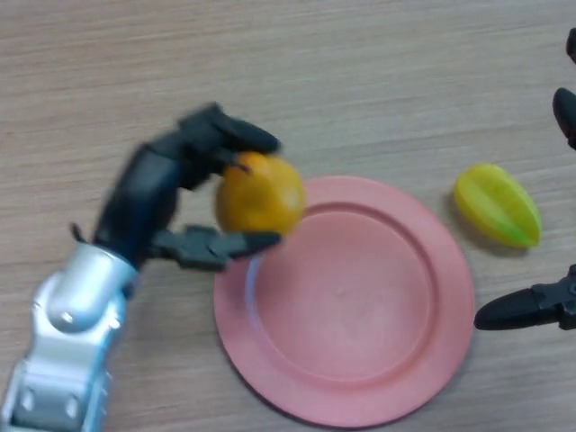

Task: Pick up the yellow pear and place it on the plate

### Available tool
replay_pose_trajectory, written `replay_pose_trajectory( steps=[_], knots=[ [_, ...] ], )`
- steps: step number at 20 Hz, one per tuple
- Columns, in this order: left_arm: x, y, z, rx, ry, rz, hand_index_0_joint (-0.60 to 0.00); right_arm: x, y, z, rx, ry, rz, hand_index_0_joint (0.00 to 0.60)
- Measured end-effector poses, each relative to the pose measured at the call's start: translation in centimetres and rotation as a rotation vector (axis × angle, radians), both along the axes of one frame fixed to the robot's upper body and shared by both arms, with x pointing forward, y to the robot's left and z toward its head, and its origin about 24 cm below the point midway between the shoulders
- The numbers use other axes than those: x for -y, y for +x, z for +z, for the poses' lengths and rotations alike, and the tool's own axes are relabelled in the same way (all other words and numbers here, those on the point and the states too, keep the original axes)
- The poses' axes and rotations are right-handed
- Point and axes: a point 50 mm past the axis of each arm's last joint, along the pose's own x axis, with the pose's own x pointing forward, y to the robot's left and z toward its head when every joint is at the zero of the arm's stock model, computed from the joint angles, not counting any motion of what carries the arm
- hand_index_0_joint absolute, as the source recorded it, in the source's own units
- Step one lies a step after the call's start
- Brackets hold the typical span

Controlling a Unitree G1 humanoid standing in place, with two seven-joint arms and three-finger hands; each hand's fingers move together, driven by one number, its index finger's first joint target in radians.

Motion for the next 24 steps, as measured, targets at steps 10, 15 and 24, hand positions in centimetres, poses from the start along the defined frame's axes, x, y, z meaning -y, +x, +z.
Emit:
replay_pose_trajectory(
  steps=[10,15,24],
  knots=[
    [5.0,-1.3,-5.6,0.063,0.444,-0.224,-0.6,0.7,-0.5,0.0,0.002,0.016,-0.027,0.0],
    [5.3,-0.9,-5.5,-0.088,0.175,-0.158,-0.55,1.0,-0.8,-0.2,-0.002,0.023,-0.033,0.0],
    [4.6,0.1,-5.4,-0.061,0.21,-0.033,0.0,0.9,-0.6,0.3,0.022,0.005,-0.013,0.0]
  ],
)
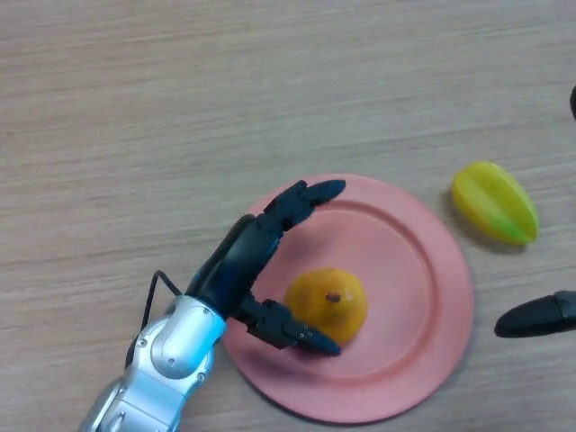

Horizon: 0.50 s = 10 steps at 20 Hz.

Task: Pick up the yellow pear and place it on the plate

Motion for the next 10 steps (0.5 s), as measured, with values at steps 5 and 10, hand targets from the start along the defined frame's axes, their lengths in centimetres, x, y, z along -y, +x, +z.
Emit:
replay_pose_trajectory(
  steps=[5,10],
  knots=[
    [-2.1,-0.2,3.0,0.085,-0.123,0.038,0.0,-0.1,0.1,-0.2,-0.009,0.003,0.007,0.0],
    [-4.4,-2.4,6.9,0.137,-0.271,0.019,0.0,-0.3,0.5,-0.3,-0.012,-0.012,0.001,0.0]
  ],
)
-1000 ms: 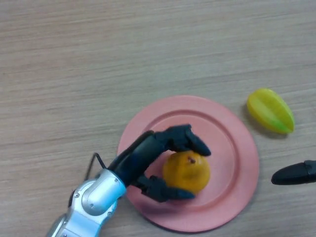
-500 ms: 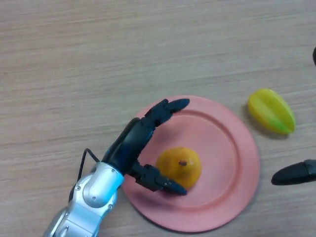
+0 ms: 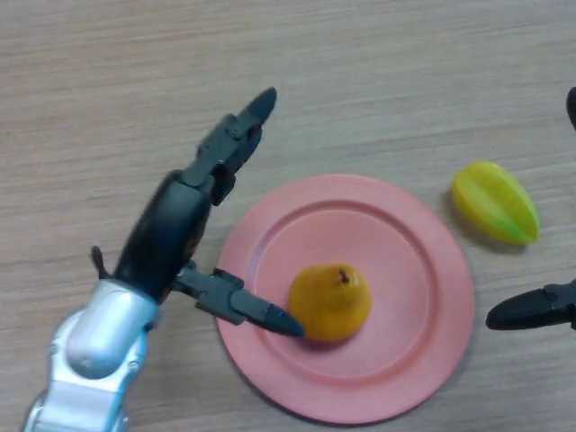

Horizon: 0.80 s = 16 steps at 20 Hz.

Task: Pick up the yellow pear and place it on the plate

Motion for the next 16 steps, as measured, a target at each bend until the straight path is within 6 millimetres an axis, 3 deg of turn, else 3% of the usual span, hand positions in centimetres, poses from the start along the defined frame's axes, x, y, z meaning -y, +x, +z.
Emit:
replay_pose_trajectory(
  steps=[4,10,16],
  knots=[
    [-4.0,-1.8,3.1,0.004,-0.1,0.068,0.0,0.2,0.7,-0.6,-0.012,-0.002,-0.015,0.0],
    [-8.0,-2.8,4.1,-0.191,-0.234,0.159,0.0,-1.3,0.5,-0.4,-0.01,0.021,0.08,0.0],
    [-8.9,-4.5,6.1,-0.09,-0.213,0.195,0.0,-2.3,1.0,-0.9,0.016,-0.023,0.099,0.0]
  ],
)
